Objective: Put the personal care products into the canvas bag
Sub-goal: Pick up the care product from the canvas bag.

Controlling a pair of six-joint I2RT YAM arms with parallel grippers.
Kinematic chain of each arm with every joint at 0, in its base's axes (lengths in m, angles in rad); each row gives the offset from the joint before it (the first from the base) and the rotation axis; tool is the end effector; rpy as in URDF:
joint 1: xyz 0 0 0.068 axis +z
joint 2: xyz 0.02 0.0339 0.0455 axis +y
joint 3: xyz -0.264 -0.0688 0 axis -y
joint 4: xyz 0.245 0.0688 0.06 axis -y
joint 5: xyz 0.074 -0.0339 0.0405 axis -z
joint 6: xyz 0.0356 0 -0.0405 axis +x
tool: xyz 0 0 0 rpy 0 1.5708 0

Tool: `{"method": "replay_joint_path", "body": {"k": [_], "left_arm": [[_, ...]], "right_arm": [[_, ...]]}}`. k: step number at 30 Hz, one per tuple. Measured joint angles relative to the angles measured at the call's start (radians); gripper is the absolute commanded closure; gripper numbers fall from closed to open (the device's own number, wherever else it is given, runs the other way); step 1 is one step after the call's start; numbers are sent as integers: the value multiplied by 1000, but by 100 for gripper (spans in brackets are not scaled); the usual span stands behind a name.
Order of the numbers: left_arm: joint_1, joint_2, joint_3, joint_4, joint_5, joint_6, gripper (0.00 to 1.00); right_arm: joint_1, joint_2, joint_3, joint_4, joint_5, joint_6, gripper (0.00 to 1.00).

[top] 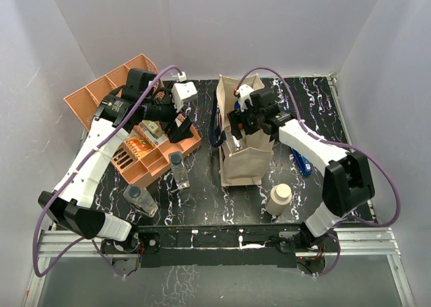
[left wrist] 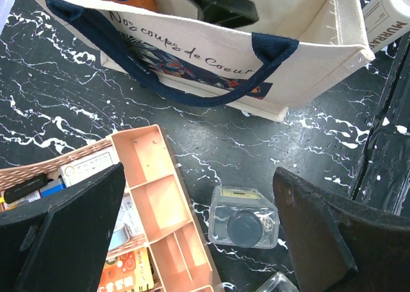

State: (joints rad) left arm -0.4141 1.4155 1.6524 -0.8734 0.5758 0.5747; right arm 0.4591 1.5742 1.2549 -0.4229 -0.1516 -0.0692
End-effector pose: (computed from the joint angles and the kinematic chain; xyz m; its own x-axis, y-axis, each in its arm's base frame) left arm 0.2547 -0.1331 0.4284 -0.0554 0.5224 -0.8509 0.9155 0.3666 0.1655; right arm 0.3139 0.1612 0.2838 -0.5673 -0.3567 -0.7423 -0.5784 0.8141 0.0509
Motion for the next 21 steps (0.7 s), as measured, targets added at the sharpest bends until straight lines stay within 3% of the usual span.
{"method": "replay_joint_path", "body": {"k": [11, 21], "left_arm": [[0, -2, -17, 6, -8, 0, 3], [0, -3, -19, 6, -11, 1, 3]], "right_arm": [[31, 212, -10, 19, 48, 24, 11], [63, 280, -107, 120, 100, 22, 11]]}}
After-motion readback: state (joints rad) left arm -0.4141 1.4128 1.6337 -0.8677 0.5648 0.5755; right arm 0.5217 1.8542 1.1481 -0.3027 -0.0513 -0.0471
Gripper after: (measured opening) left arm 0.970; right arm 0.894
